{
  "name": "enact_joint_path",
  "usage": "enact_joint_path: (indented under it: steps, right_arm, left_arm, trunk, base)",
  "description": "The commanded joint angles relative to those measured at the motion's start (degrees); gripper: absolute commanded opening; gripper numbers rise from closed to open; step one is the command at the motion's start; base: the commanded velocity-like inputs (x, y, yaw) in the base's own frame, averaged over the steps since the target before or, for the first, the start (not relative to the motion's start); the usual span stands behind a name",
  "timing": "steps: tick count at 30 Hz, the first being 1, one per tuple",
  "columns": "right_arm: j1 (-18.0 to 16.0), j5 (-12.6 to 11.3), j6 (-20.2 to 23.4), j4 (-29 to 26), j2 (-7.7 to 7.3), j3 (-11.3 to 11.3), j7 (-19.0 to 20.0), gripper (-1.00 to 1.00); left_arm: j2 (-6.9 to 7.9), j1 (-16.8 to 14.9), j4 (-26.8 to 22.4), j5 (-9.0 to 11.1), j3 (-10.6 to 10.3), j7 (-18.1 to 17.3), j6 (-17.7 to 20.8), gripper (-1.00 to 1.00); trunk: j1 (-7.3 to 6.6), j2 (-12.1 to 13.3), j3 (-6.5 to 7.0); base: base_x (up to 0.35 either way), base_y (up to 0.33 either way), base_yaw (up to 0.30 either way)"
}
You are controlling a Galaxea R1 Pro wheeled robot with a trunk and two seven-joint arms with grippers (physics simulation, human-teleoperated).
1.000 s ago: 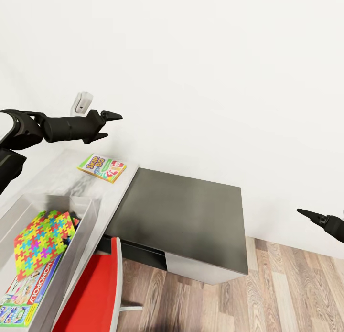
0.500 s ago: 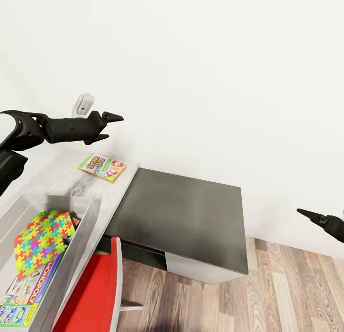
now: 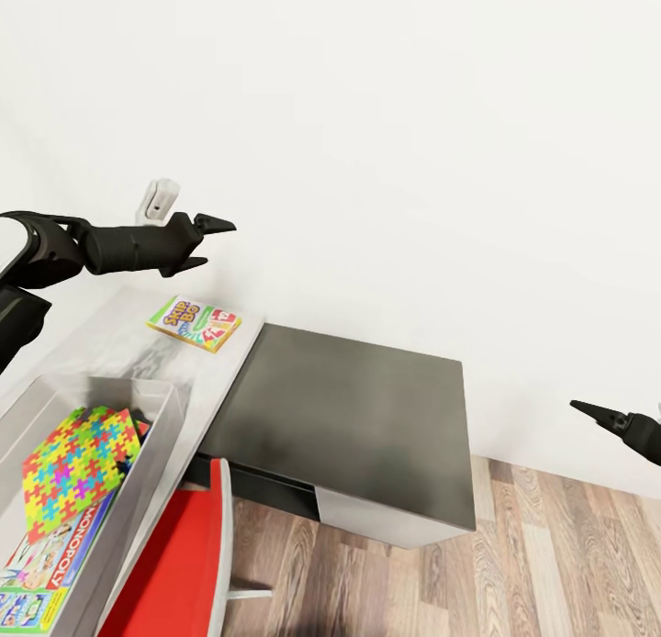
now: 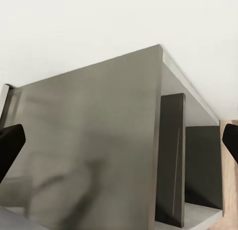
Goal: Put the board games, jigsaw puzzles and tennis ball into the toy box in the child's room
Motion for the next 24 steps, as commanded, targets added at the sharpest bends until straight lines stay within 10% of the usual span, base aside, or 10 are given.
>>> enact_joint_path:
  steps: [1, 9, 24]
  right_arm:
    - [-0.1, 0.2, 0.3, 0.0, -0.01, -0.1, 0.3, 1.0]
    - [-0.1, 0.2, 0.4, 0.0, -0.03, 1.5, 0.3, 1.0]
    - [-0.1, 0.2, 0.2, 0.0, 0.01, 13.0, 0.1, 1.0]
  left_arm:
    - [0.04, -0.1, 0.0, 0.5, -0.1, 0.4, -0.1, 1.0]
    - [2.36, -0.1, 3.4, 0.5, 0.0, 0.4, 0.0, 1.0]
    - [5.1, -0.1, 22.9, -2.7, -0.2, 0.4, 0.0, 1.0]
  trunk:
    - [0.04, -0.1, -0.1]
    - [0.04, -0.1, -0.1]
    - [0.04, -0.1, -0.1]
  base:
    - [0.015, -0.013, 0.0]
    - [0.007, -0.007, 0.0]
    - [0.001, -0.001, 0.0]
